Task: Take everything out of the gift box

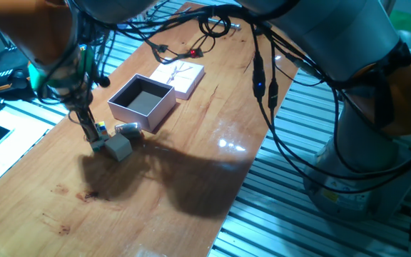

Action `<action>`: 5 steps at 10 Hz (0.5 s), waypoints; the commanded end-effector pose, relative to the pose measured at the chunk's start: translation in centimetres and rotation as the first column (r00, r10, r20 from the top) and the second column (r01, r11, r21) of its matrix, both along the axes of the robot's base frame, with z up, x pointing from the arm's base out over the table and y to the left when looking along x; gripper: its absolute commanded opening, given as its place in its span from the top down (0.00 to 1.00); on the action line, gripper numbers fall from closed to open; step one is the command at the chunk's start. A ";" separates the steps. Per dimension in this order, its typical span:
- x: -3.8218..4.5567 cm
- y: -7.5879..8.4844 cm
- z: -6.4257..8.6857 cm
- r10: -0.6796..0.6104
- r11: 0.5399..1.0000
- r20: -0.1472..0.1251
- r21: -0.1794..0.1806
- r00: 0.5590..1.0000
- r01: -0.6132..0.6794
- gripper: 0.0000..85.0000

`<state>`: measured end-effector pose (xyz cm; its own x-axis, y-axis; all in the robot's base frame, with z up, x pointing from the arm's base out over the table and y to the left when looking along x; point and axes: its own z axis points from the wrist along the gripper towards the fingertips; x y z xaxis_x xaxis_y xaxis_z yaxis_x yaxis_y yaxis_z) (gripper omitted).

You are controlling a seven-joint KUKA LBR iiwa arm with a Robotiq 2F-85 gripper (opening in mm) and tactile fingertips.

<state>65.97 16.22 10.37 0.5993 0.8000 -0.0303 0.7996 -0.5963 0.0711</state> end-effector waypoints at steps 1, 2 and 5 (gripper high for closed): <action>-0.34 -0.4 1.3 0.029 1.000 -0.008 0.000 1.000 -0.029 0.08; -0.86 -1.1 2.4 0.063 0.998 -0.016 -0.002 0.998 -0.063 0.09; -2.56 -3.5 5.3 0.172 0.985 -0.022 -0.009 0.985 -0.172 0.16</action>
<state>63.38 12.70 15.52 0.4567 0.8882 -0.0499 0.8891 -0.4539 0.0586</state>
